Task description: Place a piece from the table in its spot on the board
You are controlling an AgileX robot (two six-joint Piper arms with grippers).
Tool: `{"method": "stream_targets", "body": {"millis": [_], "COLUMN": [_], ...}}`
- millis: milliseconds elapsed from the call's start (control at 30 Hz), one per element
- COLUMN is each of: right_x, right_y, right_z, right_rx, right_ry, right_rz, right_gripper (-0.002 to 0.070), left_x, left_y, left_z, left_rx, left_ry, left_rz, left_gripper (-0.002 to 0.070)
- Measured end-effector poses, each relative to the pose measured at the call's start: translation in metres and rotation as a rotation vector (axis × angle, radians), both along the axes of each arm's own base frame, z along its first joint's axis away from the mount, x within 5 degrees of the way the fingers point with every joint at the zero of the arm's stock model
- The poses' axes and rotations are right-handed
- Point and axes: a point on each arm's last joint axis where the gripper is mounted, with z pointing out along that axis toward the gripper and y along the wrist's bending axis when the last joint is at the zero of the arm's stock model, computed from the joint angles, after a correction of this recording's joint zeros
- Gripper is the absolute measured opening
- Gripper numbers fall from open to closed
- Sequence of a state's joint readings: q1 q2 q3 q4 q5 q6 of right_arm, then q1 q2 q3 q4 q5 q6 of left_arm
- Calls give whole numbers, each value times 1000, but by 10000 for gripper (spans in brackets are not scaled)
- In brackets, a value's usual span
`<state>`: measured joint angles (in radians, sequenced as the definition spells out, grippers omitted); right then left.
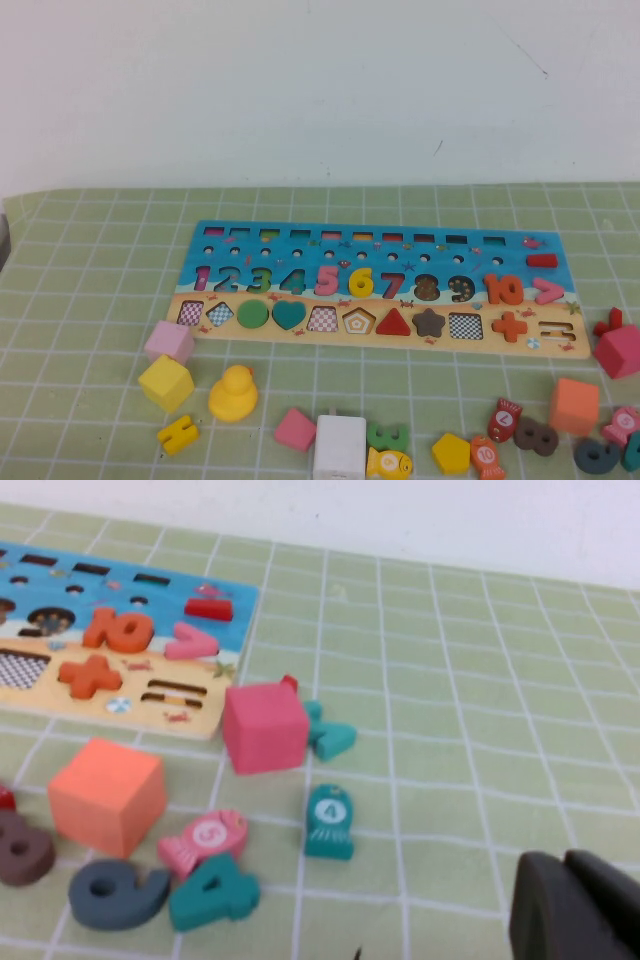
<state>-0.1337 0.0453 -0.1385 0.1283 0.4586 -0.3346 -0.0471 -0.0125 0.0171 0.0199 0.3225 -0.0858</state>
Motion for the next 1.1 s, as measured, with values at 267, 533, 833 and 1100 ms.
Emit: {"method": "stream_targets", "body": {"millis": [267, 533, 833, 1100], "right_x": [-1, -1, 2, 2], "right_y": [1, 2, -3, -8], "right_z": [-29, -33, -41, -40], "right_rx": [32, 37, 109, 277], "right_ry": [36, 53, 1, -30], "right_rz": [2, 4, -69, -190], "right_gripper": [-2, -2, -2, -2], "left_x": [0, 0, 0, 0], "left_y": [0, 0, 0, 0], "left_z": [0, 0, 0, 0], "left_rx": [0, 0, 0, 0], "left_ry": [0, 0, 0, 0], "left_rz": [0, 0, 0, 0], "left_gripper": [-2, -2, -2, -2]}}
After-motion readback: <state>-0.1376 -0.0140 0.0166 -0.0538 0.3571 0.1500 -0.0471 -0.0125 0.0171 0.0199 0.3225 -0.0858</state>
